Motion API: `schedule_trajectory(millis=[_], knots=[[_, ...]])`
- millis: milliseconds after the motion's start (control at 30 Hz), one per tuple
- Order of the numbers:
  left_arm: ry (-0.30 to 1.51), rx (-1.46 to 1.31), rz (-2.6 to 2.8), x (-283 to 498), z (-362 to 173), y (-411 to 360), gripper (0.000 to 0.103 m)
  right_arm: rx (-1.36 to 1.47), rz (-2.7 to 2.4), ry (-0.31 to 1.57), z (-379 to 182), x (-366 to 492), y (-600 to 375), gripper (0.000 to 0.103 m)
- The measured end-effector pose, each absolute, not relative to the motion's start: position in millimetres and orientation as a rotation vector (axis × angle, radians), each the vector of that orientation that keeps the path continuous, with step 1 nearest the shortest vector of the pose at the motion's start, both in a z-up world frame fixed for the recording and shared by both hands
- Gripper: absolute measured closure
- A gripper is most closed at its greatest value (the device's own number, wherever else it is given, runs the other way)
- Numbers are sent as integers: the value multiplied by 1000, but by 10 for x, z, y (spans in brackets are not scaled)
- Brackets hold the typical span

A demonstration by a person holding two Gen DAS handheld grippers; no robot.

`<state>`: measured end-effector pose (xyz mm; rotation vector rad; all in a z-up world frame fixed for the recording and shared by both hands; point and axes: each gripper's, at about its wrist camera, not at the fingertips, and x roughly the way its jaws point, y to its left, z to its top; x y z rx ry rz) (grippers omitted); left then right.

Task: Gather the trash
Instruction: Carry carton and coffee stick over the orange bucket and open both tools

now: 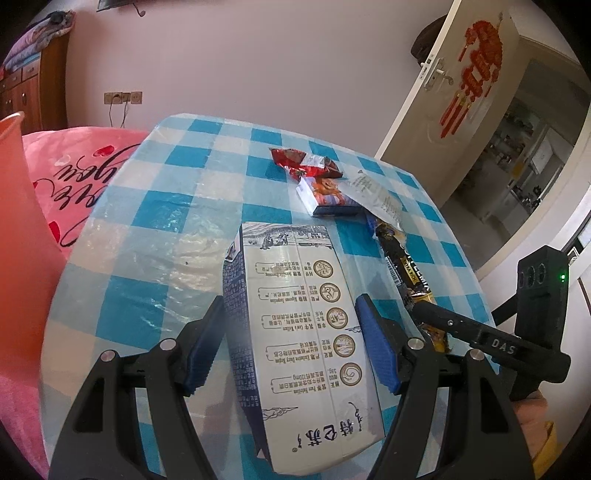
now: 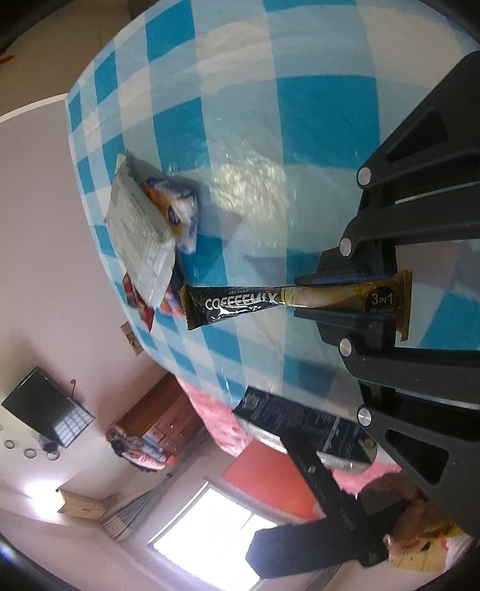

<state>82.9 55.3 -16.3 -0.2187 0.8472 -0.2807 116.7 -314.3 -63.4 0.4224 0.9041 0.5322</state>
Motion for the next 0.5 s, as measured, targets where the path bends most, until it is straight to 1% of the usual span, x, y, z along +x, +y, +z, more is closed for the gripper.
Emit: schedule_trajectory(millis=[500], knots=[[704, -191, -218, 625, 409, 909, 32, 489, 676, 869, -136, 1076, -2744, 91]])
